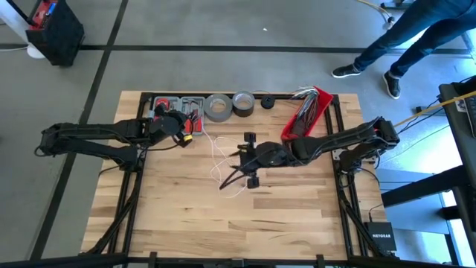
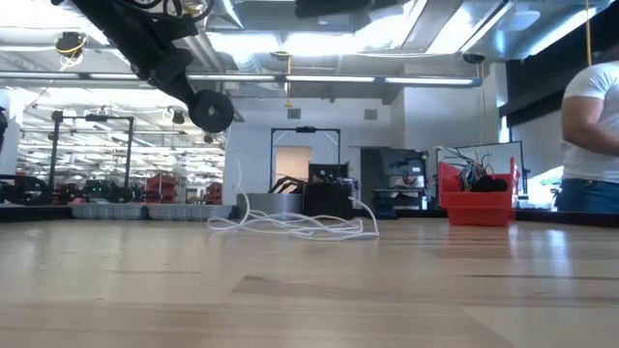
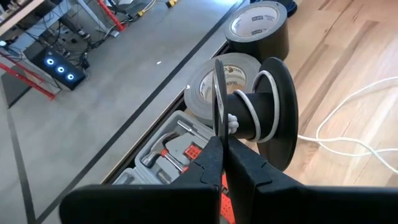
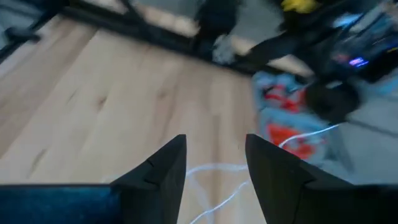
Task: Coil cords
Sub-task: Uncoil the white wire from the black spool
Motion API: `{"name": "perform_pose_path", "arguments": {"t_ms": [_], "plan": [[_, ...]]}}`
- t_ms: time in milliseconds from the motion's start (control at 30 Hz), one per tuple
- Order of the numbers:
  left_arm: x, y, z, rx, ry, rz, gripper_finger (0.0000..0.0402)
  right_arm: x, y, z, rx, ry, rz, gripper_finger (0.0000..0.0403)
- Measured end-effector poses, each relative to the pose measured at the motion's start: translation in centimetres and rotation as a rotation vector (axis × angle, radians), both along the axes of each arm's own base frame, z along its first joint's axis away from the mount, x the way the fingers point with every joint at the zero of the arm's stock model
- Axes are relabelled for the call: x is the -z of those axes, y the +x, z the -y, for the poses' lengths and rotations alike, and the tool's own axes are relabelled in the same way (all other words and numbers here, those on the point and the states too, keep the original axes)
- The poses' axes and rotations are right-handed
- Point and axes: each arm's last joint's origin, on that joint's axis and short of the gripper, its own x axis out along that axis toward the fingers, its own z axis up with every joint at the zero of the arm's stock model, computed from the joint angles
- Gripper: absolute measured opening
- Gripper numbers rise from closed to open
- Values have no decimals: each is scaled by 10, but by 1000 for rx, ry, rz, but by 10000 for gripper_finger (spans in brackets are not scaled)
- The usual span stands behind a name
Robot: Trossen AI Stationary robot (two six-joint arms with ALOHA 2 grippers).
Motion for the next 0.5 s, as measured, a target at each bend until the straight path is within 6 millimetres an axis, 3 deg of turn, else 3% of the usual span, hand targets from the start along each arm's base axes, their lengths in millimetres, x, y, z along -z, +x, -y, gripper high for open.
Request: {"name": "perform_pose_path", "arguments": {"t_ms": [300, 500], "plan": [[0, 1, 3, 35, -4, -13, 2, -13, 6, 6, 117, -110, 141, 170], [0, 2, 6, 61, 5, -19, 2, -7, 9, 3, 26, -74, 119, 170]]}}
